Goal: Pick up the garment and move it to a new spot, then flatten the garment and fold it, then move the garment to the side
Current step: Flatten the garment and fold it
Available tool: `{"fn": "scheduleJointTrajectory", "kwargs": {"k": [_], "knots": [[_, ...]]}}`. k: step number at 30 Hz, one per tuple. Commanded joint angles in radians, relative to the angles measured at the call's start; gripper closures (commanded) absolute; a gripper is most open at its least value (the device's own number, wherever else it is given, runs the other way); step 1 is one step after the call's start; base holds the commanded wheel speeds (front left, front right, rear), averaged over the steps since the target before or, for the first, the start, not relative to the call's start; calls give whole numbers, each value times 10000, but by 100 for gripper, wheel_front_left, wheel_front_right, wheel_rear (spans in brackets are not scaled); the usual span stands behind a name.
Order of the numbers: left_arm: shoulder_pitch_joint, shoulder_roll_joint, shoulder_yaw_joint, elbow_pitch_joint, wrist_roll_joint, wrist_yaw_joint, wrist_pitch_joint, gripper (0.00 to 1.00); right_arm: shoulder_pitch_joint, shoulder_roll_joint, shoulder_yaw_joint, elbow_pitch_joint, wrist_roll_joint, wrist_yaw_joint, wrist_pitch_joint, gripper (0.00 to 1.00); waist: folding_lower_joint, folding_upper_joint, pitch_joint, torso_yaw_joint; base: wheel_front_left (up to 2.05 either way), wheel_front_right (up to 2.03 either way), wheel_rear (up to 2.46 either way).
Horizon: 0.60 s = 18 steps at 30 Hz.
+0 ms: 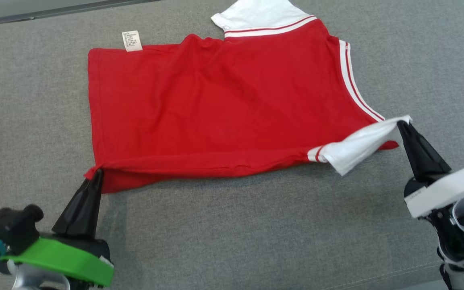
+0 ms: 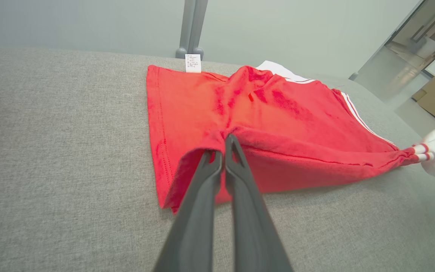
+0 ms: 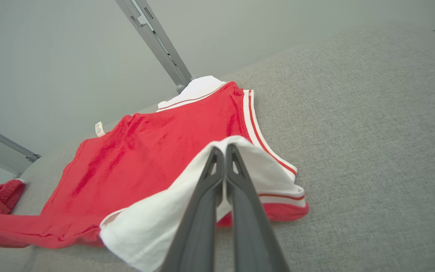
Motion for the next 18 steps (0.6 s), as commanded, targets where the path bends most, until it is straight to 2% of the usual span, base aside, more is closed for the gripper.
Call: {"fn": "scheduleJointTrajectory", "kwargs": {"k": [1, 11, 18], "knots": [[-404, -33, -35, 146, -92, -64, 228, 100, -452, -60, 104, 158, -113, -4, 70, 100, 1, -1, 203, 40, 0, 0, 0], [-3466, -871, -900, 2729, 150, -353, 1868, 100, -3290, -130, 541, 2711, -642, -3, 390, 100, 1, -1, 549, 290, 0, 0, 0], [-4269, -1352, -1205, 4107, 161, -456, 2171, 100, -4252, -268, 1139, 4399, -1245, -3, -52, 100, 1, -1, 586, 401, 0, 0, 0]]}}
